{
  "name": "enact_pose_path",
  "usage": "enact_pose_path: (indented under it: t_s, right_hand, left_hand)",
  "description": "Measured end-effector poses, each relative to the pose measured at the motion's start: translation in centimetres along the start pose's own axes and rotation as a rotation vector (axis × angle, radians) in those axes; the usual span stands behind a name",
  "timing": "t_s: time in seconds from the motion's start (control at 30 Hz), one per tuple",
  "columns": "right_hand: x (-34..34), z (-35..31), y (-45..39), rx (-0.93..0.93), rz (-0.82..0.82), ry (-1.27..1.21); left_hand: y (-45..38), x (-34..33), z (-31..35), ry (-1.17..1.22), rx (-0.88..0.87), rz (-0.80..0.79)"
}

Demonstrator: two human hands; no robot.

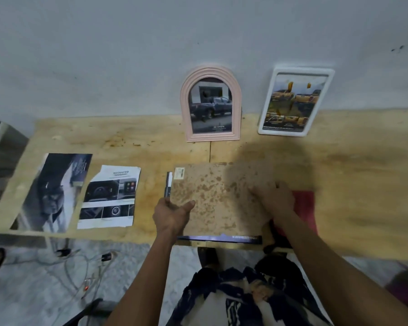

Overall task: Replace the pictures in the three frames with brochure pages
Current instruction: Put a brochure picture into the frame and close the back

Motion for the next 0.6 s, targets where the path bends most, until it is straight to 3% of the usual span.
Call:
enact_pose_path:
  t_s: [0.3, 0.47, 0.6]
  right_hand:
    - [-0.6, 2.0, 4.0, 0.033, 0.023, -0.269]
    - [0.7, 3.1, 3.6, 0.042, 0.082, -0.313]
    - [2.0, 3.3, 3.3, 0.094, 0.124, -0.265]
  left_hand:
    - [-1.9, 0.0, -1.1, -0.152, -0.190, -0.173]
    - [-2.3, 1.1, -0.9, -0.215, -0.327, -0.047]
    - [-2.7, 1.0, -1.4, -0.376, -0.332, -0.058]
Point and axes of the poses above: each hand's wrist, its own y-axis away from the middle knuckle, its own x-axis out of the back of the hand, z = x × y, the point moved 10 cm from there along -y, towards the middle knuckle, and after that the axes turned 14 degrees about z, right-handed, at the moved point
